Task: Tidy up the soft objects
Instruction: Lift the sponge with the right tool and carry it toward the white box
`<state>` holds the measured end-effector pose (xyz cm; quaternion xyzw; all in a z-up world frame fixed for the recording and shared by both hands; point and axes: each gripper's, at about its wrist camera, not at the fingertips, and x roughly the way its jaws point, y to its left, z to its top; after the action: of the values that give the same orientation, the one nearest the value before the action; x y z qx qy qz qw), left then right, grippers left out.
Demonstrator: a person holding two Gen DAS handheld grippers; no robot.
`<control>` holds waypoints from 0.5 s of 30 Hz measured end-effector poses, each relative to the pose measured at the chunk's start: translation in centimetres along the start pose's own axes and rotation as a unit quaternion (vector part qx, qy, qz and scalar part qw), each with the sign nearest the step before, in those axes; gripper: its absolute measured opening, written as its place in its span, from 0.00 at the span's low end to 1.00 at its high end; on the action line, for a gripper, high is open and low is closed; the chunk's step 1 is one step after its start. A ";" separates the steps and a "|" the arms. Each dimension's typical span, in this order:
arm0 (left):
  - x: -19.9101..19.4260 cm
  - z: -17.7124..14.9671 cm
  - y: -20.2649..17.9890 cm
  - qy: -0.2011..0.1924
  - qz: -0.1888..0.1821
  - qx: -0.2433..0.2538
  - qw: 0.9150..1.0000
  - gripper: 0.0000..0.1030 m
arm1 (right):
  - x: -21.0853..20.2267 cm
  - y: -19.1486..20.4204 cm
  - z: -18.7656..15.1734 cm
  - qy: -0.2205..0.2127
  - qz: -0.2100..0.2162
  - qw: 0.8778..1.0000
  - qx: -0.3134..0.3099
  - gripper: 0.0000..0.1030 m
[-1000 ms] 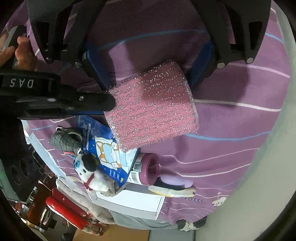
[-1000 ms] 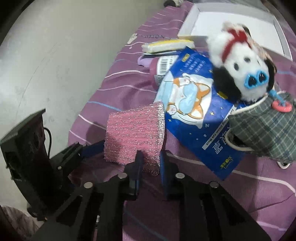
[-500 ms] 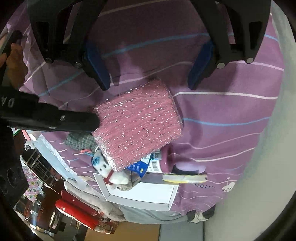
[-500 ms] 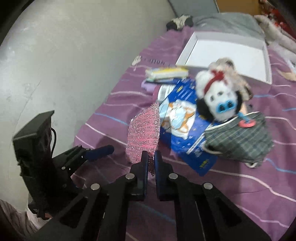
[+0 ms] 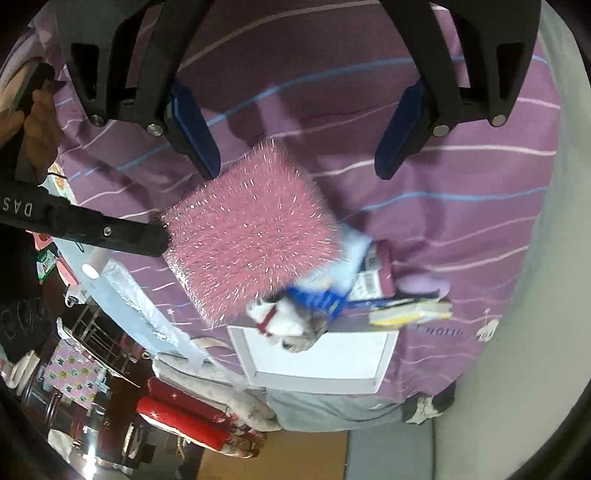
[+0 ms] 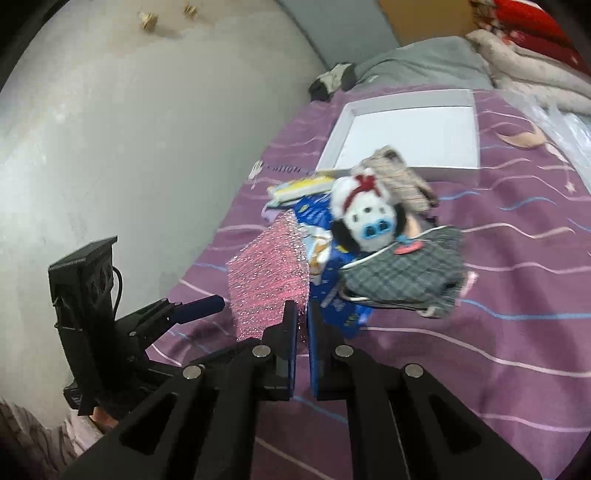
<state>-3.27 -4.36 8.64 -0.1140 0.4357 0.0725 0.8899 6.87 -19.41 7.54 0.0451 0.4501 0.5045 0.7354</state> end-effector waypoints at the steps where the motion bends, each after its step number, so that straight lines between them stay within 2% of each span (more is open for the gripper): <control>1: 0.0 0.2 -0.2 -0.001 -0.002 0.002 1.000 0.83 | -0.6 -0.4 0.0 -0.007 -0.002 1.000 0.005 0.02; 8: 0.3 1.6 -1.3 -0.005 -0.003 0.011 1.000 0.83 | -4.0 -2.1 -0.3 -0.043 -0.018 0.999 0.019 0.01; 15: 1.8 2.7 0.2 -0.004 0.003 -0.016 1.000 0.83 | -3.6 -3.9 -0.5 -0.032 -0.011 0.999 0.037 0.01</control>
<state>-0.11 -3.42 8.78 -0.1263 0.4317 0.0824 0.8893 9.00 -24.36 7.47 0.0839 0.4454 0.4778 0.7525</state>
